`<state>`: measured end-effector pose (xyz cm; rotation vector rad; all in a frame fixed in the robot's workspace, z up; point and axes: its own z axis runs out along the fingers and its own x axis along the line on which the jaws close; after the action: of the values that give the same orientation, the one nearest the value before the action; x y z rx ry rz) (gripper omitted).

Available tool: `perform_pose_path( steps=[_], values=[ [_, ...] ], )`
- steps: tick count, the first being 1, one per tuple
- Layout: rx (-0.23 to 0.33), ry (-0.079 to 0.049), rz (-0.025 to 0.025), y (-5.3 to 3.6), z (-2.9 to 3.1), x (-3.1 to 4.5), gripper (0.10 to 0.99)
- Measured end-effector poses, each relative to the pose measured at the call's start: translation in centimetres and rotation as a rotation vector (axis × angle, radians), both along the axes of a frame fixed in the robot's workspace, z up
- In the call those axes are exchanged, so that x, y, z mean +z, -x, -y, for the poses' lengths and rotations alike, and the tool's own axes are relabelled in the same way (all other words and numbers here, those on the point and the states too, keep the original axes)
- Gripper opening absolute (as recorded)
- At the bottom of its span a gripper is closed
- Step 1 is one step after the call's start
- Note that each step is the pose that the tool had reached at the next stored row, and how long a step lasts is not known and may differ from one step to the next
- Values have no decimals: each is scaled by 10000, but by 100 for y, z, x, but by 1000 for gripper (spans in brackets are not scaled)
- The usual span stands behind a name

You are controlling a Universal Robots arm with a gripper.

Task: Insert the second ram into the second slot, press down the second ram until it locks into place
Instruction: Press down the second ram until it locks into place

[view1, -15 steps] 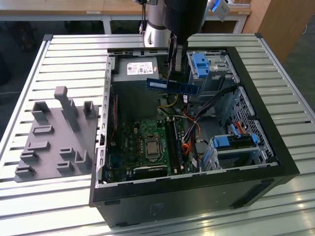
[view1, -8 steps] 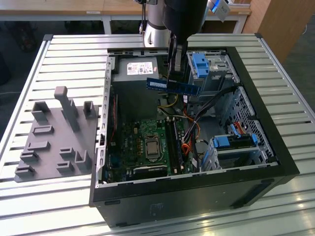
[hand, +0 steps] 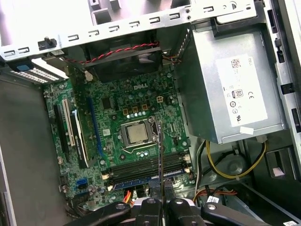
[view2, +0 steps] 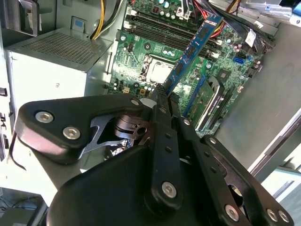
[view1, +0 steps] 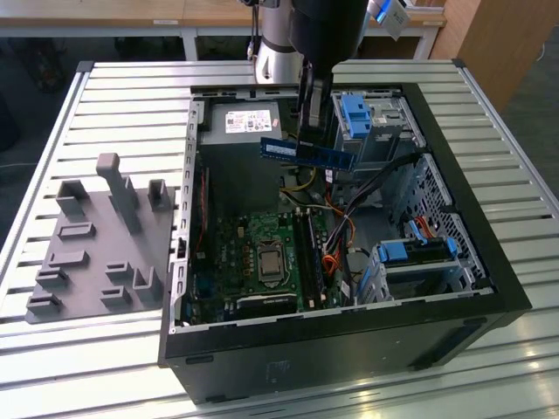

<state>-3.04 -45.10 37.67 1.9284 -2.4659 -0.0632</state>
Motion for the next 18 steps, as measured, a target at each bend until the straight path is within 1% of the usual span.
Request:
perform_pose_path(
  steps=[18],
  values=[
    [-425, -1, 0, 0, 0, 0, 137]
  ],
)
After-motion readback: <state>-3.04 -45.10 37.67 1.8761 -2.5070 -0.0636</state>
